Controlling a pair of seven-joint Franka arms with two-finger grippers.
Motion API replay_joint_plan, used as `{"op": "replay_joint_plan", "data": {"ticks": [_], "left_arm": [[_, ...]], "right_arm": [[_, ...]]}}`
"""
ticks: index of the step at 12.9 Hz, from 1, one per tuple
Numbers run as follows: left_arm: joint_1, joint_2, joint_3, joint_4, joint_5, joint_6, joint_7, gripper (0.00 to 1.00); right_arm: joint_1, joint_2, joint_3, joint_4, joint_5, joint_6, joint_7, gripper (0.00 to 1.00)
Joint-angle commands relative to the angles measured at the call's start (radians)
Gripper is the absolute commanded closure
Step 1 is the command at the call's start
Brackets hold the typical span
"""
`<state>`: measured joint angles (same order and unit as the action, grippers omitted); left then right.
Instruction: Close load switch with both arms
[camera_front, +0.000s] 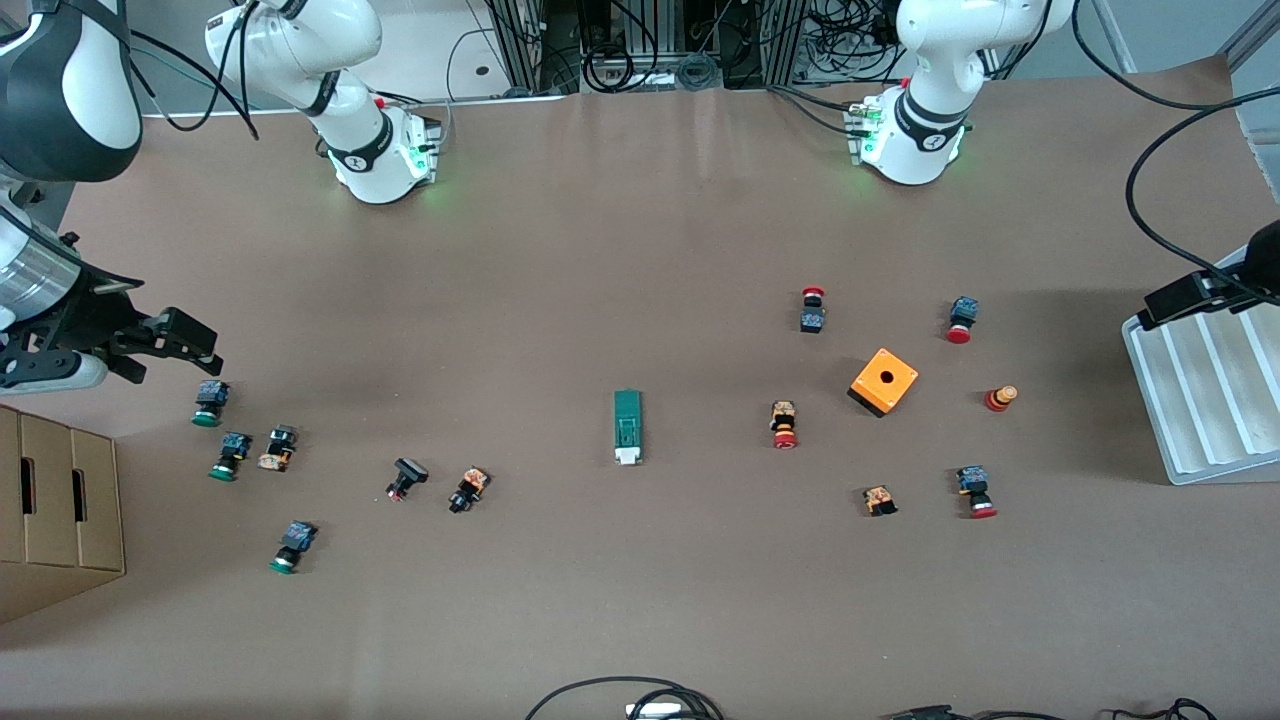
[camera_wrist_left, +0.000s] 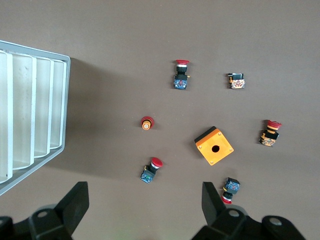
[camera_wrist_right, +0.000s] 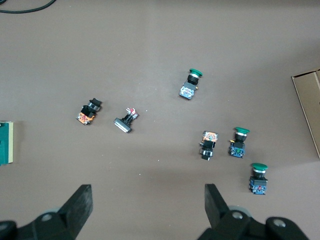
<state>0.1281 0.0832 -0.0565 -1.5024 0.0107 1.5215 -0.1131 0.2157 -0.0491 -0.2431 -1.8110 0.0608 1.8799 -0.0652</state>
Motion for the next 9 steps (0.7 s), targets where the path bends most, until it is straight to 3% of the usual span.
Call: {"op": "replay_joint_plan", "data": {"ticks": [1, 9], "left_arm": [[0.013, 0.003, -0.006, 0.013, 0.005, 0.002, 0.018, 0.00], [0.010, 0.009, -0.008, 0.014, 0.002, 0.003, 0.018, 0.00]], "right_arm": [[0.002, 0.012, -0.001, 0.019, -0.019, 0.005, 0.001, 0.00], [0.002, 0.012, -0.001, 0.021, -0.019, 0.005, 0.001, 0.00]]}}
